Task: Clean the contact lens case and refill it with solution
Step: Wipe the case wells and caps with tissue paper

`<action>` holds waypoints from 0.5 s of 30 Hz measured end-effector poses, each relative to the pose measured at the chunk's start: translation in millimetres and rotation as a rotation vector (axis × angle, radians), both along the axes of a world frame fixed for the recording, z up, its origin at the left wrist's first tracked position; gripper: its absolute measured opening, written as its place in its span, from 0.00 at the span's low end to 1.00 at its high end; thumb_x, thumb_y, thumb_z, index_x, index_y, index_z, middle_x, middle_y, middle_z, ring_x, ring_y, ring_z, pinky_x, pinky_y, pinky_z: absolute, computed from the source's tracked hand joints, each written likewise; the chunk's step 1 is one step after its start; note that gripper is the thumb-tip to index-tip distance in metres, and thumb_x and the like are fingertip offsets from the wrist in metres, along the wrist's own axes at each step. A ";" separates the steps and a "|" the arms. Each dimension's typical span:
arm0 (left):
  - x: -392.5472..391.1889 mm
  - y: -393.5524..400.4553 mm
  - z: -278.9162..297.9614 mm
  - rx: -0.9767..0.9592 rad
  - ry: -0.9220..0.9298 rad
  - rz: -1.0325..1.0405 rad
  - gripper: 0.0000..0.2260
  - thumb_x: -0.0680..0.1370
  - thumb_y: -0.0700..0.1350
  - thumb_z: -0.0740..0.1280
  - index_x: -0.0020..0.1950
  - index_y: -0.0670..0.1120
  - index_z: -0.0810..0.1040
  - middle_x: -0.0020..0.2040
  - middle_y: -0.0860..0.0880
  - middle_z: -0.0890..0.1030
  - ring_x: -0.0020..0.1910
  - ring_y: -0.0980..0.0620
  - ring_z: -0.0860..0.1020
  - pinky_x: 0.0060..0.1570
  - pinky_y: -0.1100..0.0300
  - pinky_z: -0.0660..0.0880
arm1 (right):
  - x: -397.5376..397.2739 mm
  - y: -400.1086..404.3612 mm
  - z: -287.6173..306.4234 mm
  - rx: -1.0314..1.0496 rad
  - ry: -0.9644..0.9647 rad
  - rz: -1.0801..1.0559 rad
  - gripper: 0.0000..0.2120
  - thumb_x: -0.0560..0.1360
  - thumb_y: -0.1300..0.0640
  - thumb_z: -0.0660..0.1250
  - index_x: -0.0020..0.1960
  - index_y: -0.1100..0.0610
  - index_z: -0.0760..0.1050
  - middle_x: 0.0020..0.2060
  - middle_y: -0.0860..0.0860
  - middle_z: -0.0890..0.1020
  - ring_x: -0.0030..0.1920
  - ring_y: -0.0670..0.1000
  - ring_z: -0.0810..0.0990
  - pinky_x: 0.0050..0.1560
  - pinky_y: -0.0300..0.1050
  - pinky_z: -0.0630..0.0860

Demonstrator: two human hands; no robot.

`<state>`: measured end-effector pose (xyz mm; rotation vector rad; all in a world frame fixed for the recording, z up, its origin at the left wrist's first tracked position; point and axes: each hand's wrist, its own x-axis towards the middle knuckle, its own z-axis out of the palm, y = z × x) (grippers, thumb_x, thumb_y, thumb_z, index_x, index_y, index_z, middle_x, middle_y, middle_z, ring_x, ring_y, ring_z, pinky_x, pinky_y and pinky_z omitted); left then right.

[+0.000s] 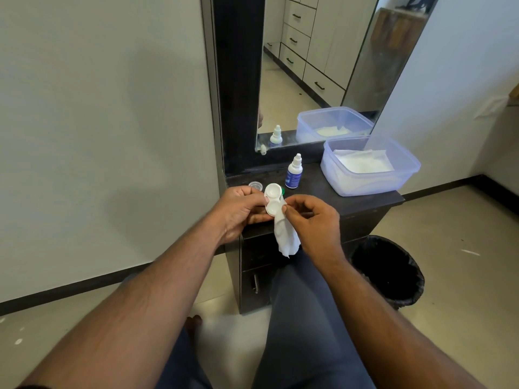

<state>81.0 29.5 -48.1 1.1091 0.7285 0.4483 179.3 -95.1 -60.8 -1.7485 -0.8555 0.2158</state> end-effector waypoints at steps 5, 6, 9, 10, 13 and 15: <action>4.2 -5.2 5.7 0.063 0.067 -0.040 0.04 0.73 0.31 0.67 0.41 0.38 0.76 0.44 0.38 0.82 0.37 0.49 0.83 0.34 0.61 0.81 | -1.0 6.5 1.4 -0.043 -0.075 -0.041 0.07 0.73 0.60 0.72 0.50 0.56 0.83 0.45 0.50 0.84 0.45 0.43 0.81 0.52 0.36 0.77; 4.8 -6.7 7.1 0.080 0.092 -0.052 0.03 0.73 0.31 0.67 0.42 0.38 0.76 0.45 0.36 0.82 0.38 0.48 0.83 0.35 0.60 0.82 | -0.3 6.3 1.9 -0.072 -0.116 -0.036 0.07 0.73 0.60 0.72 0.50 0.57 0.83 0.46 0.50 0.84 0.45 0.44 0.80 0.51 0.36 0.77; 6.4 -10.9 8.6 0.109 0.116 -0.063 0.04 0.72 0.30 0.68 0.41 0.38 0.76 0.44 0.36 0.81 0.37 0.48 0.83 0.33 0.61 0.81 | 2.6 2.0 3.7 -0.186 -0.388 0.026 0.07 0.73 0.58 0.71 0.50 0.59 0.84 0.45 0.53 0.84 0.44 0.48 0.80 0.47 0.38 0.74; 7.6 -12.8 7.6 0.111 0.112 -0.059 0.05 0.72 0.30 0.68 0.39 0.38 0.75 0.42 0.37 0.80 0.36 0.48 0.83 0.32 0.61 0.80 | 4.3 0.5 4.3 -0.212 -0.516 0.054 0.06 0.73 0.58 0.72 0.48 0.59 0.84 0.43 0.53 0.84 0.43 0.49 0.79 0.43 0.38 0.73; 12.2 -18.8 0.2 0.142 0.079 -0.034 0.12 0.71 0.29 0.67 0.31 0.41 0.71 0.32 0.42 0.77 0.35 0.48 0.82 0.34 0.58 0.80 | 12.5 -4.7 5.3 -0.261 -0.771 0.097 0.02 0.70 0.60 0.74 0.42 0.59 0.84 0.36 0.53 0.83 0.37 0.51 0.78 0.36 0.39 0.68; 14.6 -19.6 -3.8 0.194 0.075 -0.028 0.15 0.70 0.28 0.67 0.28 0.42 0.69 0.29 0.44 0.75 0.34 0.47 0.80 0.36 0.56 0.81 | 17.5 -5.6 3.7 -0.307 -0.807 0.116 0.03 0.71 0.59 0.73 0.41 0.58 0.84 0.35 0.53 0.82 0.36 0.51 0.78 0.36 0.39 0.69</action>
